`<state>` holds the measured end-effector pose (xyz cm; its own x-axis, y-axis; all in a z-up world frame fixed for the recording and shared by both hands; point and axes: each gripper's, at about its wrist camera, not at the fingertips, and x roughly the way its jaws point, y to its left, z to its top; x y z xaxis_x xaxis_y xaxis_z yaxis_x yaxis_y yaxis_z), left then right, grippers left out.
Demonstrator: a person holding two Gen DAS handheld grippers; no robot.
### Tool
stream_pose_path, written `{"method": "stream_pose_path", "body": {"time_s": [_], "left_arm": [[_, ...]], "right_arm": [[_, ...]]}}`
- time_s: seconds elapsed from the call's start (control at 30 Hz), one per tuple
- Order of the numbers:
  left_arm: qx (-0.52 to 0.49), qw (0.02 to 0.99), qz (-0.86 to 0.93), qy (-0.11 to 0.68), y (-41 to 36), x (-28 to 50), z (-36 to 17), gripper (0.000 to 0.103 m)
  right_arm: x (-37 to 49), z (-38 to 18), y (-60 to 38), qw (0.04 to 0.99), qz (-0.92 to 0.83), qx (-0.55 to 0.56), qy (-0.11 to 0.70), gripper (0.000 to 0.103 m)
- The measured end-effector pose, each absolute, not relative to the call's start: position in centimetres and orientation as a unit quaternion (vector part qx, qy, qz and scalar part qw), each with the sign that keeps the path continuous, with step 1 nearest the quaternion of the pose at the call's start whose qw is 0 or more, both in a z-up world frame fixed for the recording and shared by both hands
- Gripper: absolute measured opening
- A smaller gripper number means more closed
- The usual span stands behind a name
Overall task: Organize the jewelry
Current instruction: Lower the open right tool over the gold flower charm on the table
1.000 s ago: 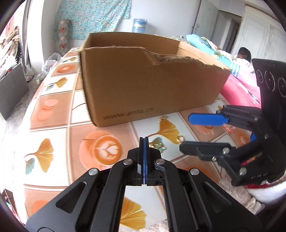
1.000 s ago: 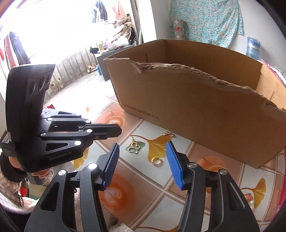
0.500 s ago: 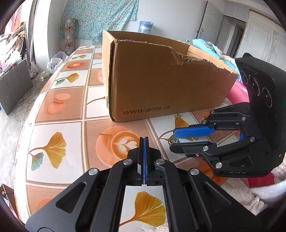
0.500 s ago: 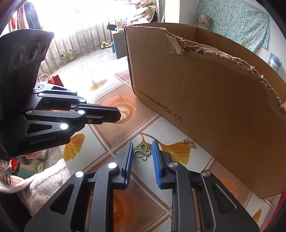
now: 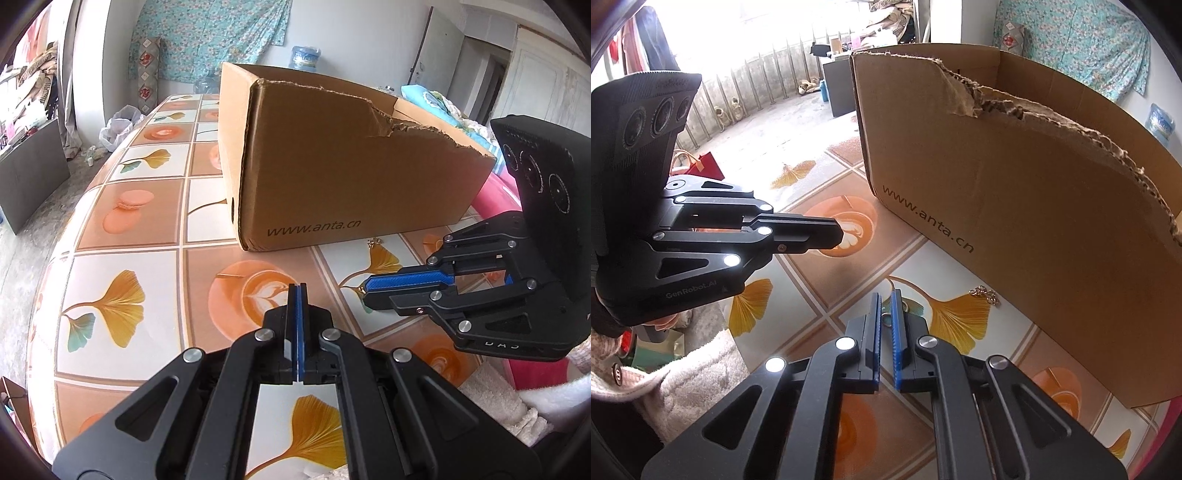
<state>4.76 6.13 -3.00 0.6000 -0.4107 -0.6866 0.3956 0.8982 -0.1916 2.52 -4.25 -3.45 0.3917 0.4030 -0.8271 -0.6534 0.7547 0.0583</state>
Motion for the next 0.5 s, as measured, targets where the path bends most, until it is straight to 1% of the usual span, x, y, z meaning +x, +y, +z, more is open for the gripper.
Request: {"method": "stream_pose_path", "body": {"time_s": [0.07,0.17,0.23,0.43,0.47,0.5], "left_arm": [[-0.011,0.895,-0.225,0.386,6.1,4.7,-3.0,0.000],[-0.014,0.895,-0.224,0.386,6.1,4.7,-3.1,0.000],[-0.014,0.895,-0.225,0.386,6.1,4.7,-3.1,0.000],[-0.010,0.892,-0.234,0.386,5.7,4.8,-3.1,0.000],[-0.009,0.892,-0.234,0.386,5.7,4.8,-3.1,0.000],[-0.009,0.892,-0.234,0.386,5.7,4.8,-3.1,0.000]], "right_arm": [[2.5,-3.1,-4.4,0.825,0.316,-0.130,0.450,0.006],[2.7,-2.9,-4.9,0.827,0.304,-0.112,0.460,0.012],[2.9,-3.1,-5.1,0.826,0.293,-0.115,0.467,0.028],[3.9,-3.5,-4.1,0.808,0.288,-0.143,0.493,0.029],[4.1,-3.5,-4.0,0.805,0.287,-0.148,0.498,0.028],[4.3,-3.5,-3.7,0.802,0.283,-0.153,0.503,0.023]]}}
